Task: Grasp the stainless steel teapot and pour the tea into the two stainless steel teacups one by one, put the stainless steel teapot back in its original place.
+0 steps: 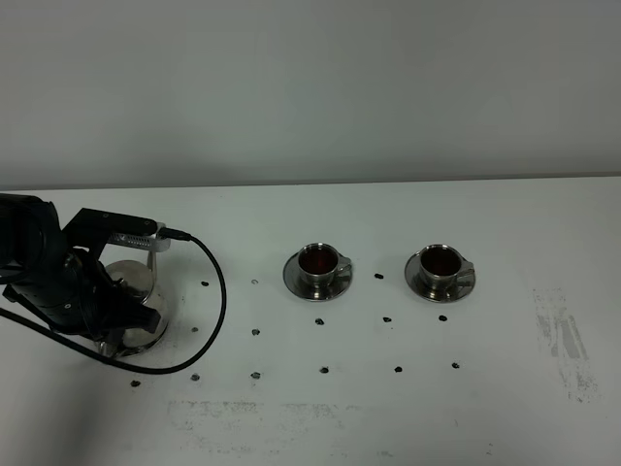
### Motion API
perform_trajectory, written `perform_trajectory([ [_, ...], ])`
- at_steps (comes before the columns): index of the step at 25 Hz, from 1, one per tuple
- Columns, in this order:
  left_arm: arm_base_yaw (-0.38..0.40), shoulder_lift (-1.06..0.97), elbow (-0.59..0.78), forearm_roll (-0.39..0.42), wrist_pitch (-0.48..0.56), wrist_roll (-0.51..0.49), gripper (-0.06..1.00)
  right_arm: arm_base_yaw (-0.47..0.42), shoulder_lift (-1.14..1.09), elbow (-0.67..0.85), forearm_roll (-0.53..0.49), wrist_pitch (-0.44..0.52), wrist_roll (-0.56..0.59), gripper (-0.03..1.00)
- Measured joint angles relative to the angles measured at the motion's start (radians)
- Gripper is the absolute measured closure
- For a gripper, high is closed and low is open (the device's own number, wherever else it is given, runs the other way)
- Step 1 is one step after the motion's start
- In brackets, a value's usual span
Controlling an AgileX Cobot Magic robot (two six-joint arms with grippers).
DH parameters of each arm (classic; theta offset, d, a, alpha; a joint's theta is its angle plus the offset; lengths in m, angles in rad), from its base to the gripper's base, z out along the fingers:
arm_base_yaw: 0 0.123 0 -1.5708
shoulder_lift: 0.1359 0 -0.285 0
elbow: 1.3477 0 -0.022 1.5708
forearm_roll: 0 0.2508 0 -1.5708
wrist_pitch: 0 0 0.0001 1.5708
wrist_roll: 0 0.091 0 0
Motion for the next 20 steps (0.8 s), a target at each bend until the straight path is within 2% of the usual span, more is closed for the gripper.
perform_trajectory([
  [20,0.001,0.0,0.0,0.022,0.021,0.002,0.68,0.0,0.0,0.0,0.0,0.0,0.0,0.58],
])
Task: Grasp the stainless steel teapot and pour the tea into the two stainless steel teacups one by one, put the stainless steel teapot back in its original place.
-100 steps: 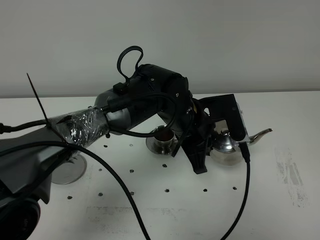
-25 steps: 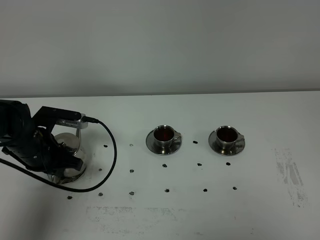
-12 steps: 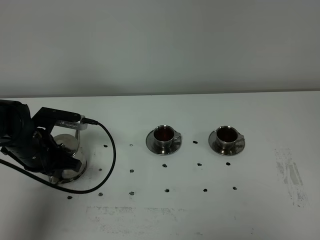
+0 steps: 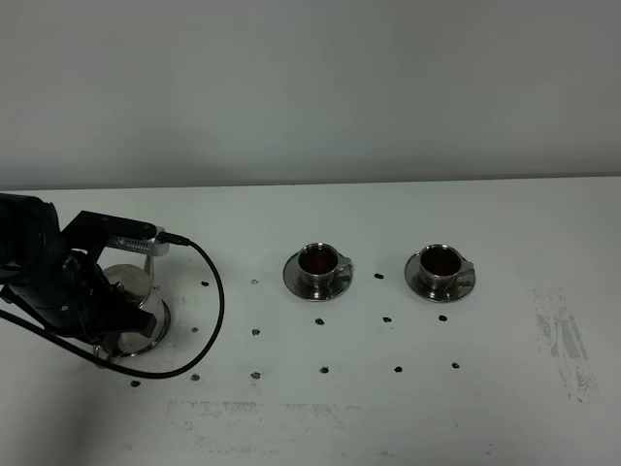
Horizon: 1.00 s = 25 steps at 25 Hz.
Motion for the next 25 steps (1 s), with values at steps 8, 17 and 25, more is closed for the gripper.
perform_trajectory([
  [8,0.001,-0.001,0.0,0.0,-0.013,0.0,0.44,0.0,0.0,0.0,0.0,0.0,0.0,0.58],
  [17,0.002,-0.087,0.0,0.0,0.023,0.0,0.41,0.0,0.0,0.0,0.0,0.0,0.0,0.58],
  [25,-0.011,-0.349,0.078,0.0,0.11,-0.001,0.41,0.0,0.0,0.0,0.0,0.0,0.0,0.58],
])
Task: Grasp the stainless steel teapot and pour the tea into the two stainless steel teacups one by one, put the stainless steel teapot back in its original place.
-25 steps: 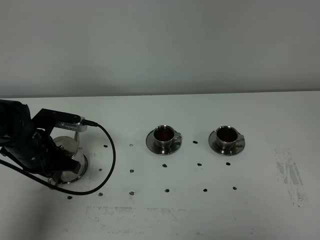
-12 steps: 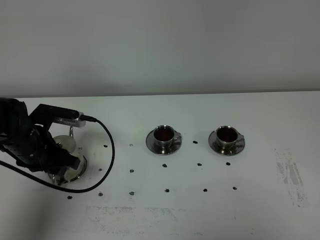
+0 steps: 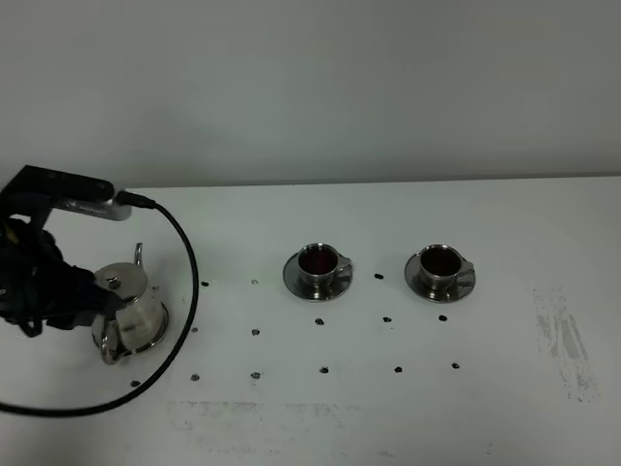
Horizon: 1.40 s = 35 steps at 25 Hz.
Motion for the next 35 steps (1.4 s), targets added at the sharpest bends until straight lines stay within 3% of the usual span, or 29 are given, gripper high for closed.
perform_trajectory([
  [3,0.0,-0.19,0.061,0.003,0.02,0.0,0.41,0.0,0.0,0.0,0.0,0.0,0.0,0.58],
  [13,0.0,-0.702,0.071,0.01,0.046,0.002,0.41,0.0,0.0,0.0,0.0,0.0,0.0,0.58],
  [17,0.0,-0.844,0.073,0.106,0.169,0.014,0.41,0.0,0.0,0.0,0.0,0.0,0.0,0.58],
  [20,0.002,-0.913,0.082,0.122,0.322,-0.036,0.41,0.0,0.0,0.0,0.0,0.0,0.0,0.58],
  [24,0.034,-1.013,0.167,0.05,0.418,-0.095,0.41,0.0,0.0,0.0,0.0,0.0,0.0,0.58],
  [29,0.096,-1.189,0.332,-0.031,0.406,-0.103,0.41,0.0,0.0,0.0,0.0,0.0,0.0,0.58],
  [35,0.103,-1.368,0.494,-0.075,0.367,-0.104,0.41,0.0,0.0,0.0,0.0,0.0,0.0,0.58],
])
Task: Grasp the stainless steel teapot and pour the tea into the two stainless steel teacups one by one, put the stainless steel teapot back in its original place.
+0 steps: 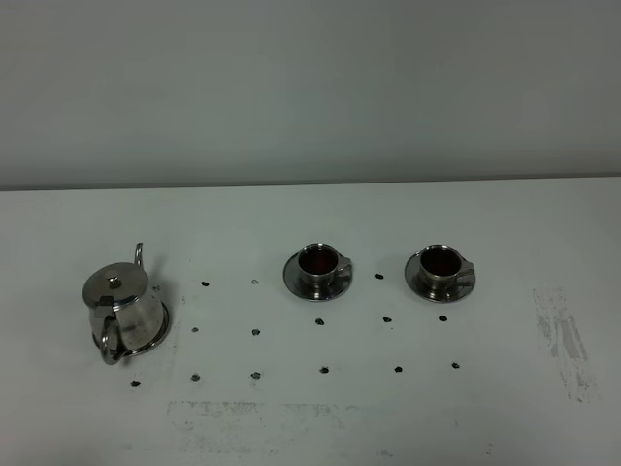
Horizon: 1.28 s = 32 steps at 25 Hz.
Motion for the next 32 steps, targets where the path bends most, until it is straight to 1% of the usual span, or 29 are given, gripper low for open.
perform_trajectory([
  [4,0.0,-0.077,0.067,-0.006,-0.01,0.0,0.41,0.0,0.0,0.0,0.0,0.0,0.0,0.58],
  [11,0.0,-0.159,0.074,-0.027,-0.018,0.002,0.41,0.0,0.0,0.0,0.0,0.0,-0.001,0.58],
  [32,0.001,-0.158,0.075,-0.029,-0.018,0.002,0.41,0.0,-0.001,0.0,0.0,0.0,0.0,0.58],
])
